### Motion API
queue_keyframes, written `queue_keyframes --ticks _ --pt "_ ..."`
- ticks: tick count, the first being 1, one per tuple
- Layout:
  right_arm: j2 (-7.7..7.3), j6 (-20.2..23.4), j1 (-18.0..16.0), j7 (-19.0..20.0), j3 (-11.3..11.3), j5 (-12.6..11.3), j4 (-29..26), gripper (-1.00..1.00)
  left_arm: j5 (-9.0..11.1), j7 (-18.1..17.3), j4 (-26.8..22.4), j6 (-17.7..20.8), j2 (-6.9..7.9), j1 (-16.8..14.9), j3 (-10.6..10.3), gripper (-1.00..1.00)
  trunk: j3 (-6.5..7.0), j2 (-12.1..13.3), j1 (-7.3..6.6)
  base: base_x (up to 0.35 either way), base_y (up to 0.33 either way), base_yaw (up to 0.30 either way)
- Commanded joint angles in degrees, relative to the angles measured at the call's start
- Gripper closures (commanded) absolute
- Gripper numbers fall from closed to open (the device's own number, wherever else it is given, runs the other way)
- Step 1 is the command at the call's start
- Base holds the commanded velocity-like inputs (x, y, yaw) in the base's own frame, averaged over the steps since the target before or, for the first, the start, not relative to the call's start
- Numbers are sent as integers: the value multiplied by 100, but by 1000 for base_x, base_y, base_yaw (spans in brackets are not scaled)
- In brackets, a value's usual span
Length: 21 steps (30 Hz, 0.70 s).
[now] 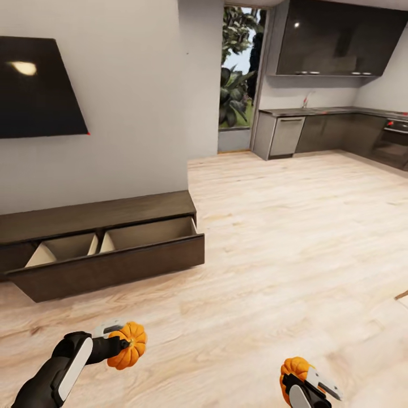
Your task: Place each of the two pumpkins and all three candles from the living room inside a cabinet in the living room (use any cabinet), then make sure every cabinet is closed, and position the cauldron so it is next to a table in the living room.
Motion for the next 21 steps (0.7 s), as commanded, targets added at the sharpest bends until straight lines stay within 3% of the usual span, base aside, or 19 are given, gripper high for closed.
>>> queue_keyframes --ticks 1,13,21 --pt "-3 26 -3 -33 9 -7 -9 100 58 56 -11 28 0 -4 -2 100 -7 -3 3 301 -219 289" --pt "-4 26 -3 -28 9 -6 -9 100 58 56 -35 31 -4 -4 -14 100 -35 -3 3 264 -218 289" --pt "-5 26 -3 -25 9 -6 -9 100 58 56 -41 31 -5 -4 -15 100 -54 -3 3 175 -56 289"
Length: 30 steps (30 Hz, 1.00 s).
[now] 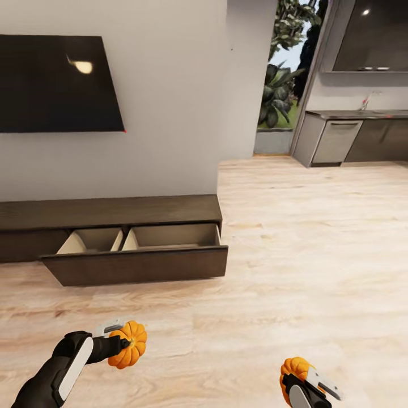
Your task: Place each of the two pumpkins and all three candles from the living room inside a cabinet in the living room (use any cabinet), then make sure every cabinet is closed, and position the cauldron so it is next to a table in the living room.
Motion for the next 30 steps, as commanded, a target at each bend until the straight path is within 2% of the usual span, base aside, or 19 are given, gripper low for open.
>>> queue_keyframes --ticks 1,9,19,24,30 --pt "-1 27 -3 -34 8 -8 -10 100 51 56 -7 27 -1 -3 0 100 -7 -3 1 186 -3 289" --pt "-6 26 -3 -23 10 -8 -13 100 51 57 -7 27 -8 -3 0 100 -28 -3 1 175 -48 271" --pt "-8 18 -3 19 17 -8 -19 100 51 56 -7 20 -2 -3 0 100 -31 -3 1 228 -13 26" --pt "-8 19 -3 19 17 -8 -19 100 51 57 -7 18 -1 -3 0 100 -31 -3 1 223 -63 173" --pt "-8 19 -3 19 17 -8 -19 100 51 58 -7 18 0 -3 -2 100 -31 -3 1 211 -4 32"
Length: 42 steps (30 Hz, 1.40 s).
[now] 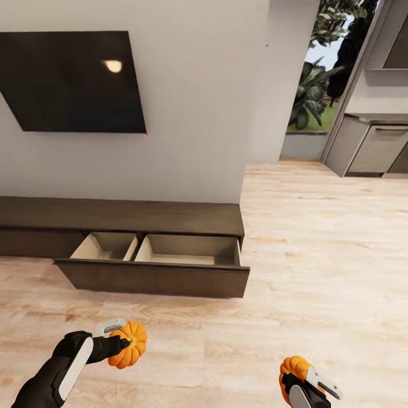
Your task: Place each of the two pumpkins and all three candles from the living room inside a cabinet in the living room (use any cabinet), then make sure every cabinet is closed, and position the cauldron so it is next to a table in the living room.
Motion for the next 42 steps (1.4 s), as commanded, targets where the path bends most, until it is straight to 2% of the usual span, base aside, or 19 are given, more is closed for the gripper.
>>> queue_keyframes --ticks 1,32,42 --pt "-2 29 -3 -34 8 -5 -10 100 51 58 -7 26 1 -2 -2 100 -5 -2 2 221 0 3" --pt "-2 23 -3 -34 8 -5 -10 100 51 63 -7 23 -8 -2 11 100 -5 -2 2 219 4 21" --pt "-2 26 -3 -34 8 -5 -18 100 51 62 -7 26 -8 -2 11 100 -5 -2 2 246 0 127"
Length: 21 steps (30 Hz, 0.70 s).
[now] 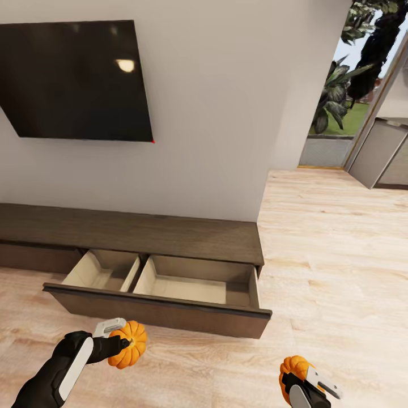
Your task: Place each of the two pumpkins and all three candles from the living room inside a cabinet in the living room (use any cabinet), then make sure every cabinet is closed, and position the cauldron so it is next to a table in the living room.
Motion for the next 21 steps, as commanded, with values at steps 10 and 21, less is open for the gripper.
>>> queue_keyframes --ticks 10,21 --pt "-2 29 -3 -26 8 -10 10 100 65 47 -49 76 7 -3 12 100 31 78 -42 91 0 3" --pt "-86 -32 -3 -22 -1 2 55 100 61 42 -194 114 17 -3 -9 100 229 519 -284 1 0 0"
